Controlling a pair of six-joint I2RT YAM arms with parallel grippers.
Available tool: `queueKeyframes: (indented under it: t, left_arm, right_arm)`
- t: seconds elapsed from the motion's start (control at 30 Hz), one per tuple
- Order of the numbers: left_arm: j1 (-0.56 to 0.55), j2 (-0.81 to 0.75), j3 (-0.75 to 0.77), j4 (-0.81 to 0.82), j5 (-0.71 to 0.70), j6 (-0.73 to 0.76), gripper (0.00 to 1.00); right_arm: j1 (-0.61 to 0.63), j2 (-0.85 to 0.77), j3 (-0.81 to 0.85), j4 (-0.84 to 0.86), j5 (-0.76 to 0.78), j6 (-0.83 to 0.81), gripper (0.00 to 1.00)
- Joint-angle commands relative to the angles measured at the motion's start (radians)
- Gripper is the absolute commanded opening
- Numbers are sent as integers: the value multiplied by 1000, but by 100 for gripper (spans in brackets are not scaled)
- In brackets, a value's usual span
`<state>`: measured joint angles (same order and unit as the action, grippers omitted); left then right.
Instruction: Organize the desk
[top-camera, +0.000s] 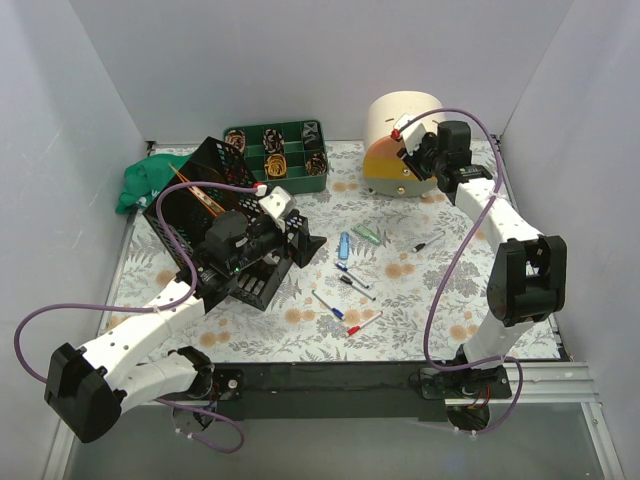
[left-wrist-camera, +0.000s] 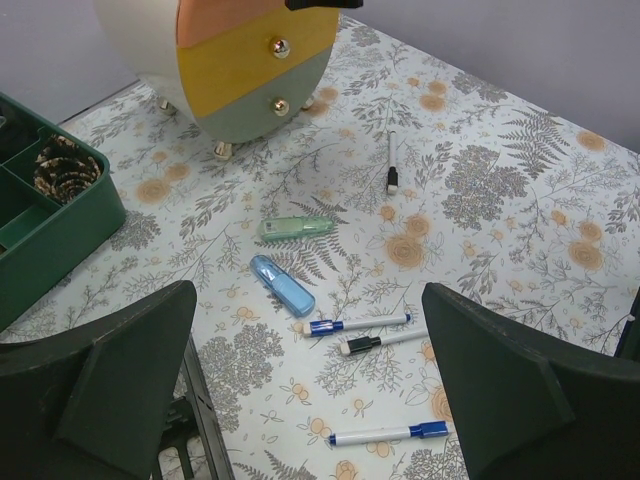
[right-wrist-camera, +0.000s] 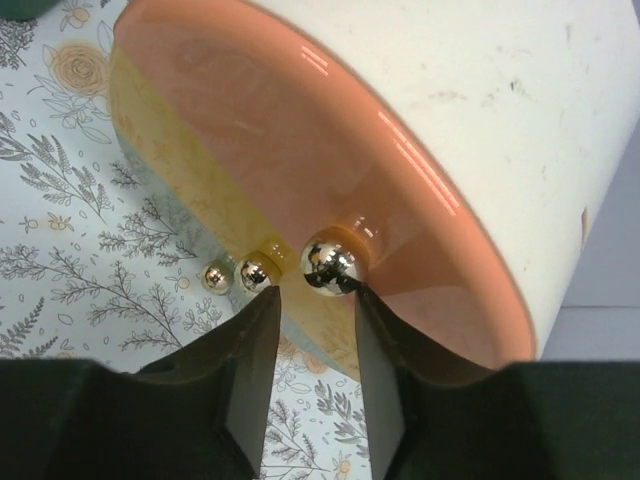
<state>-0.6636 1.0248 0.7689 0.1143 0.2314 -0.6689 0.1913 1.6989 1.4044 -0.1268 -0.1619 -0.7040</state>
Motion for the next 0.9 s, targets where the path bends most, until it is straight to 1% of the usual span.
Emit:
queueKeyframes:
  t: [0.0,0.1,0.2,0.27,0.3,0.33,0.43,0.63,0.77,0.83,0.87]
  left_arm:
    - [-5,-19,29,-1,-6,15,98]
    - [-5,-15,29,-1,-7,15,98]
    - [-7,-15,29,-2,-10,18,98]
    - [-5,-17,29,-2,-12,19,98]
    - [-5,-17,29,-2,-14,20,98]
    - [-5,-15,29,-2,-12,20,98]
    - [-5,-17,29,-2,-10,19,98]
    - [-5,-20,30,-2,-4,17,98]
    - [-5,-19,29,-2,-6,15,98]
    - [-5,-14,29,-2,-3,14,98]
    - [-5,-12,30,-1,-1,14,98]
  right_arm:
    - [3,-21,-35,165,125,129,49]
    - [2,4,-12,179,186,172,51]
    - [2,5,-10,179,170,187,51]
    - [2,1,-18,174,124,196,51]
    - [3,-11,-21,165,77,196,51]
    - [2,-21,-24,135,47,192,51]
    - [4,-65,-64,128,-40,190,50]
    - [2,-154,-188,128,-105,236,50]
    - [2,-199,-275,183,-96,332,54]
    - [4,-222,-330,249,-84,365,57]
    - [4,-228,-344,266,-74,386,60]
